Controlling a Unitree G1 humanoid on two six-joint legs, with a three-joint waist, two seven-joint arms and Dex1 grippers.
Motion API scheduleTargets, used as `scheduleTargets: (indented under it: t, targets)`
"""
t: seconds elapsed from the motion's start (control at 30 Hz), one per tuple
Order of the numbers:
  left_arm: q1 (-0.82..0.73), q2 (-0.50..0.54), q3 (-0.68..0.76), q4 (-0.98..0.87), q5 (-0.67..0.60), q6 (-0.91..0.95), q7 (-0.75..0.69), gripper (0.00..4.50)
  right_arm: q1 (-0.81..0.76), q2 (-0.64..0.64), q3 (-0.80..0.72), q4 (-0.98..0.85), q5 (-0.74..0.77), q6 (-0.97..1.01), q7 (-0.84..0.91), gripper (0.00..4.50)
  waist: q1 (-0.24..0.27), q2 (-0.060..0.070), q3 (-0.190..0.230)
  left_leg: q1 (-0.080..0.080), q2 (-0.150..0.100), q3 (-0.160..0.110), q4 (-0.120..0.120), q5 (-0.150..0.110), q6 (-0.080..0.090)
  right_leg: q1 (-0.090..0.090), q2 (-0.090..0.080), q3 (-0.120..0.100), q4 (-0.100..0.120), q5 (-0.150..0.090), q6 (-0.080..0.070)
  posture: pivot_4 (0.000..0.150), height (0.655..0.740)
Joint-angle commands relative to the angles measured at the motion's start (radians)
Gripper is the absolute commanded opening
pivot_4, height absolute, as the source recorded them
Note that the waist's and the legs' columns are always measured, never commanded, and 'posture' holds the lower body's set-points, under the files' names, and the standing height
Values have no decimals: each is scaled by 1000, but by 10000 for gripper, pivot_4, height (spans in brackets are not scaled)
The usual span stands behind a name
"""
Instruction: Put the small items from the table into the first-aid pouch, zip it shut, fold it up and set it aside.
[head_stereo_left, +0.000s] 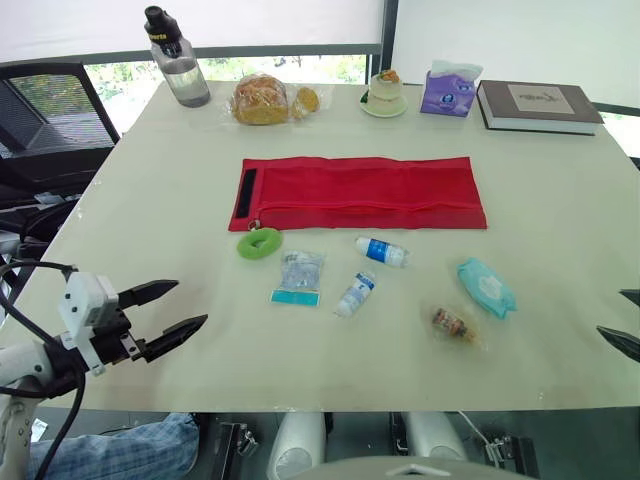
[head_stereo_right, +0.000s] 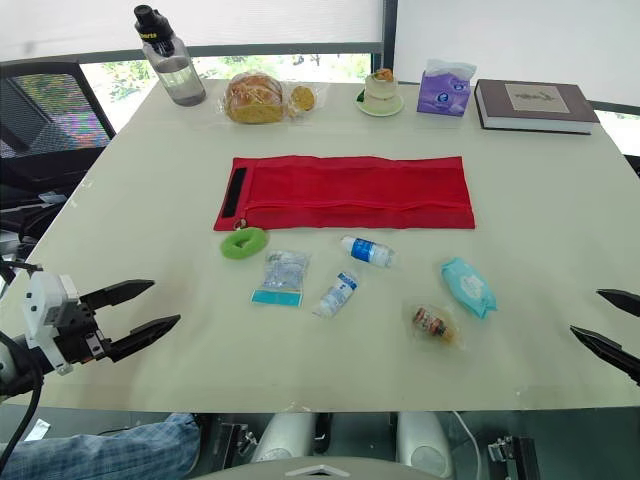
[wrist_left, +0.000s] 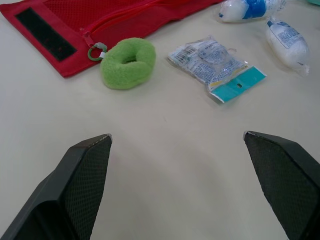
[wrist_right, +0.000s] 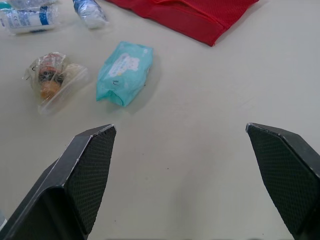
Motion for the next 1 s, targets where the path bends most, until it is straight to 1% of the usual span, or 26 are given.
scheduleTargets:
  t: [0.03, 0.43, 0.7, 0.8, 0.9, 1.0]
  targets:
    - [3, 3, 14, 1, -4, -20, -8, 45000, 10, 2, -48, -38, 20, 8, -9, 44482, 0, 0, 0, 0, 0, 0, 0, 0, 0, 0, 0, 0, 0, 0, 0, 1500, 7400]
    - [35, -7, 19, -5, -9, -17, -4, 45000, 29, 7, -42, -73, 23, 32, -20, 44482, 0, 0, 0, 0, 0, 0, 0, 0, 0, 0, 0, -2, 0, 0, 0, 1500, 7400]
    - [17, -7, 15, -2, -23, 8, 12, 45000, 35, 23, -37, -105, 36, 50, -28, 44482, 0, 0, 0, 0, 0, 0, 0, 0, 0, 0, 0, -2, 0, 0, 0, 1500, 7400]
    - [-9, -9, -1, -7, -38, 40, 26, 45000, 25, 37, -24, -179, 67, 95, -60, 44482, 0, 0, 0, 0, 0, -1, 0, 0, 0, 0, 0, -2, 0, 0, 1, 1500, 7400]
    - [-59, -66, -80, -89, -71, 125, 121, 45000, 25, 62, 41, -360, 125, 190, -113, 44482, 0, 2, -1, 0, 0, 0, 0, 0, 0, 0, 0, -3, 0, 0, 1, 1500, 7400]
    - [-114, -84, -147, -129, -118, 261, 192, 45000, -20, 83, 99, -536, 209, 280, -212, 44482, 0, 1, -1, 0, 0, -1, 0, 0, 0, 1, 0, -2, 1, 0, 1, 1500, 7400]
